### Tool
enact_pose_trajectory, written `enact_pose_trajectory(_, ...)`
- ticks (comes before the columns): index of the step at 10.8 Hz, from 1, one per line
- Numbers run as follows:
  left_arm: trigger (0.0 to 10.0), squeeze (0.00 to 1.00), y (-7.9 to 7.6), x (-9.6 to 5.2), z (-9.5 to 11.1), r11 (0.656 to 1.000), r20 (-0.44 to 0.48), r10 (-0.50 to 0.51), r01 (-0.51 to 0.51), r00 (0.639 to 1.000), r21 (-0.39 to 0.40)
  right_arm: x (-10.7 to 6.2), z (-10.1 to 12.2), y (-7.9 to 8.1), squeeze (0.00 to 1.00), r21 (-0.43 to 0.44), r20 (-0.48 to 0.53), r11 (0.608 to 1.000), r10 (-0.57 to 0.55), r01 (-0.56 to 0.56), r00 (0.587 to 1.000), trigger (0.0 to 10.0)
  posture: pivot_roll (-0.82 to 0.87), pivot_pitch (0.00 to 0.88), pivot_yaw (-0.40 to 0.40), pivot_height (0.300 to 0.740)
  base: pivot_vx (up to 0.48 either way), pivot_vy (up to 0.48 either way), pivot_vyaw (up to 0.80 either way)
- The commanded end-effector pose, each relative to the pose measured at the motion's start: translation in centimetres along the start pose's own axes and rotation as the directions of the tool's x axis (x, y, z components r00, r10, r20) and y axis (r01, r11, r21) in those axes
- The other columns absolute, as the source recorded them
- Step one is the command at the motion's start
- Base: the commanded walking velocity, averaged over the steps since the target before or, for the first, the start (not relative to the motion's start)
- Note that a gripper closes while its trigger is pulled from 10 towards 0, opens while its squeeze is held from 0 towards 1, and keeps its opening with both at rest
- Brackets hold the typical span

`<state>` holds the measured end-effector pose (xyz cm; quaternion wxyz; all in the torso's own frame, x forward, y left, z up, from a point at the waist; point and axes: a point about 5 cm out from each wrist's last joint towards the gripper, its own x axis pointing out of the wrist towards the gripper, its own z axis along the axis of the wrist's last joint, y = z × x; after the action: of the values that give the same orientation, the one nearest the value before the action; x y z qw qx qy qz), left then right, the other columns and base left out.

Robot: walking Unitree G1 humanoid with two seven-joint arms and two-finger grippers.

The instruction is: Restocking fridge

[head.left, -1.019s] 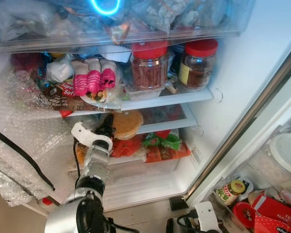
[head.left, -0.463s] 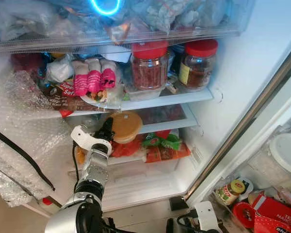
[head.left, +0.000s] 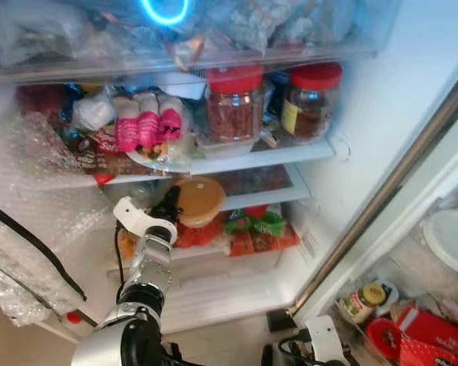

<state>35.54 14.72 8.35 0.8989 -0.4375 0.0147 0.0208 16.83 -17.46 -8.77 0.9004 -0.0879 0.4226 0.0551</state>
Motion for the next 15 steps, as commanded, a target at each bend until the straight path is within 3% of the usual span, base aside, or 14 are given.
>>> enact_pose_trajectory(1, 10.0, 0.00, -0.03, 0.08, 0.59, 1.000, 0.023, -0.003, 0.003, 1.000, 0.013, -1.03, -3.71, 1.25, 0.00, -0.010, -0.154, 0.998, 0.052, -0.054, 0.987, 10.0, -0.20, 0.061, -0.010, 0.631, 0.315, 0.000, 0.00)
enact_pose_trajectory(6, 10.0, 0.00, -0.05, 0.10, 0.62, 1.000, 0.024, 0.001, -0.002, 1.000, 0.019, -1.05, -3.76, 1.28, 0.00, -0.014, -0.157, 0.998, 0.055, -0.058, 0.986, 10.0, -0.19, 0.057, -0.011, 0.631, 0.305, 0.000, 0.00)
enact_pose_trajectory(10, 10.0, 0.00, 0.50, -0.03, 0.50, 0.998, 0.023, 0.048, -0.047, 0.999, -0.045, -1.06, -3.81, 1.32, 0.00, -0.017, -0.160, 0.998, 0.060, -0.063, 0.985, 10.0, -0.20, 0.056, -0.011, 0.631, 0.000, 0.000, 0.00)
enact_pose_trajectory(15, 10.0, 0.00, 0.42, 0.02, 0.42, 0.998, 0.017, 0.056, -0.056, 0.998, -0.004, -1.03, -3.73, 1.29, 0.00, -0.016, -0.159, 0.998, 0.062, -0.065, 0.985, 10.0, -0.20, 0.063, -0.012, 0.631, 0.000, 0.000, 0.00)
